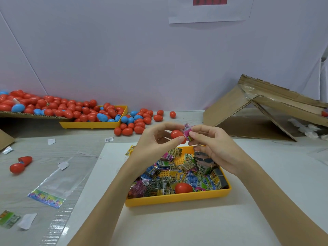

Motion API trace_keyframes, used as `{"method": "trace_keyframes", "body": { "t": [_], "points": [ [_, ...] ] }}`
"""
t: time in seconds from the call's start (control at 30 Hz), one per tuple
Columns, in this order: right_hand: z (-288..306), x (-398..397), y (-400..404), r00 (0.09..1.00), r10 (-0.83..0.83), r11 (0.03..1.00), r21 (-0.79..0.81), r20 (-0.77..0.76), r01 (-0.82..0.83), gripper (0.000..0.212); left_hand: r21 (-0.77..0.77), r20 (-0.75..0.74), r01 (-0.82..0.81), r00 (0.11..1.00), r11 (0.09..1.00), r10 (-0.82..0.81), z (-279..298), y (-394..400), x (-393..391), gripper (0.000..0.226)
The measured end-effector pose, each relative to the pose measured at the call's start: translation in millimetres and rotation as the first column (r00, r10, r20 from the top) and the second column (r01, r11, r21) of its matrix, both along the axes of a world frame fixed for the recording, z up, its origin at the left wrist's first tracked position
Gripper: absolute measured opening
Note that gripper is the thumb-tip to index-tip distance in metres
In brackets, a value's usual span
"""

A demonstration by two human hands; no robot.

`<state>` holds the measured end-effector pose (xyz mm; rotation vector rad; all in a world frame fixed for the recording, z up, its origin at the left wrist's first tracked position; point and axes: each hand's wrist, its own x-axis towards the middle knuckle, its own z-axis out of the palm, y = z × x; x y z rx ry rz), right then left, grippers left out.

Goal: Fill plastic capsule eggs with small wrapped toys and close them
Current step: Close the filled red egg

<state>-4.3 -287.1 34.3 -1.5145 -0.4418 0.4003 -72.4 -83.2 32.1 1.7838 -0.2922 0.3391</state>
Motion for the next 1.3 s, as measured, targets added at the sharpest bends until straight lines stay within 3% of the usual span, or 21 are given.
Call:
{"method": "trace_keyframes", "body": {
  "t": [0.13, 0.27, 0.37, 0.57, 0.93, 1.3],
  "points": [
    [0.5, -0.9, -0.3, 1.0, 0.025, 0.999, -0.031, 0.0, -0.025, 0.032, 0.063, 0.021, -0.014, 1.0, 0.998, 0.012, -0.8, -0.2, 0.1, 0.024],
    [-0.2, -0.4, 1.0, 1.0, 0.021, 0.999, -0.034, -0.007, -0.022, 0.042, 0.12, 0.048, -0.03, 0.999, 0.992, 0.024, -0.7, 3.0, 1.0, 0.026],
    [-2.5, -1.6, 1.0, 0.999, 0.003, 0.999, -0.05, 0.043, -0.001, 0.032, 0.161, 0.058, -0.008, 0.998, 0.987, -0.001, -0.2, 5.6, 0.2, 0.028],
    [-7.1, 0.1, 3.8, 1.0, -0.024, 0.998, 0.057, 0.007, 0.024, 0.04, -0.01, 0.056, -0.018, 0.998, 1.0, 0.018, 0.6, 0.7, -0.1, 0.05],
    [-6.9, -1.3, 5.2, 0.998, -0.02, 0.998, 0.055, 0.054, 0.017, 0.032, -0.03, 0.04, -0.002, 0.999, 1.0, 0.003, 3.6, -1.2, -2.1, 0.048],
    [-5.7, -0.7, 3.3, 0.996, -0.026, 0.999, 0.034, 0.083, 0.023, 0.039, -0.017, 0.033, 0.008, 0.999, 1.0, -0.008, 5.1, -1.2, -4.1, 0.046]
  ]
}}
